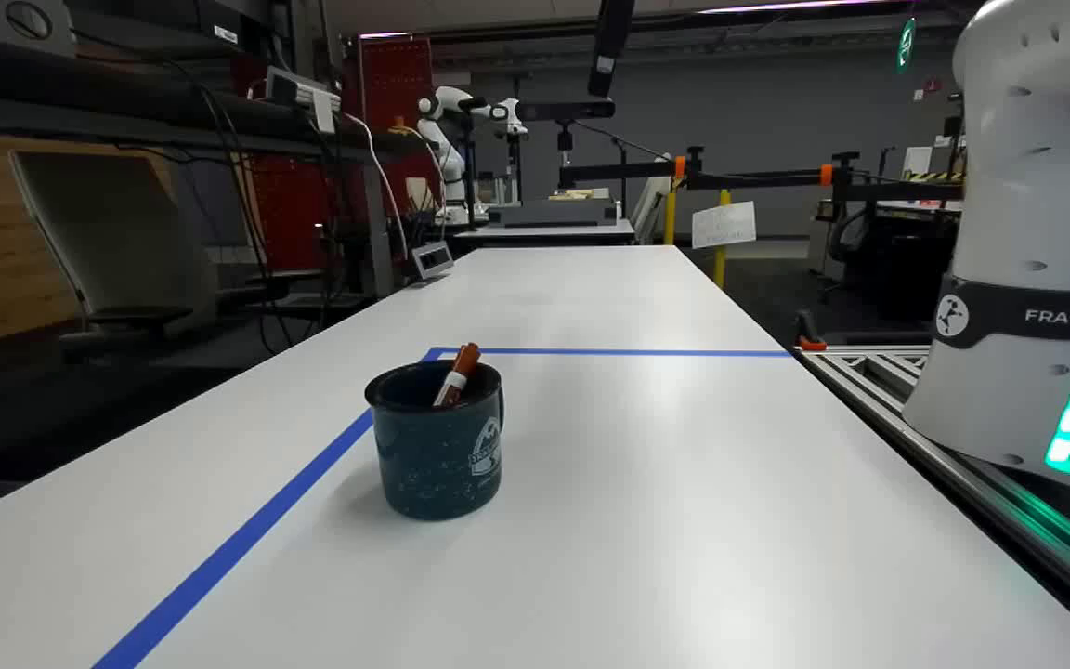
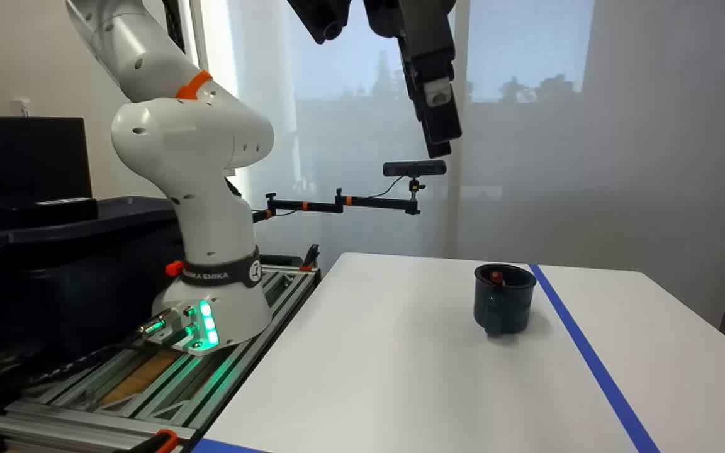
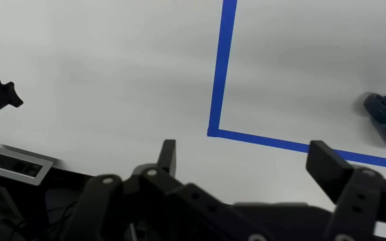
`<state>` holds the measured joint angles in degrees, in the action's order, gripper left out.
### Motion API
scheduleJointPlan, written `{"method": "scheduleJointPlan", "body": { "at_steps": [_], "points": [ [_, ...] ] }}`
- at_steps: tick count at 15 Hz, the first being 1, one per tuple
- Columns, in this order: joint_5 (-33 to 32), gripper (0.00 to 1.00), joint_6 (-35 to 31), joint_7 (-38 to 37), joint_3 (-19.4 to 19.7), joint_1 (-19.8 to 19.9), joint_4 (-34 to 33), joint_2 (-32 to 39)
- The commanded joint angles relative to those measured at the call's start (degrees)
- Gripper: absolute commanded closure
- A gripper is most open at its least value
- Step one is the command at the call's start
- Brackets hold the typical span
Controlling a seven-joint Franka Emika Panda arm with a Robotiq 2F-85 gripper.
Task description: Put the marker on the table
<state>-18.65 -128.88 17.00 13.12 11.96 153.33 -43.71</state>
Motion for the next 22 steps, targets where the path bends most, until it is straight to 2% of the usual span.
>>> {"method": "scheduleJointPlan", "body": {
  "at_steps": [1, 8, 11, 15, 19, 22],
  "points": [
    [0.1, 0.00, 0.2, 0.1, -0.1, 0.0, -0.1, 0.0],
    [0.1, 0.00, 0.2, 0.0, -0.1, 0.0, -0.2, 0.0],
    [2.0, 0.00, -3.0, 3.8, 1.8, -3.7, -1.7, 4.6],
    [7.4, 0.00, -11.1, 12.4, 5.1, -11.4, -3.9, 12.7],
    [19.0, 0.00, -13.9, 25.1, 9.1, -20.8, -7.7, 21.3],
    [28.5, 0.00, -11.0, 34.6, 9.0, -24.7, -11.8, 27.4]
  ]
}}
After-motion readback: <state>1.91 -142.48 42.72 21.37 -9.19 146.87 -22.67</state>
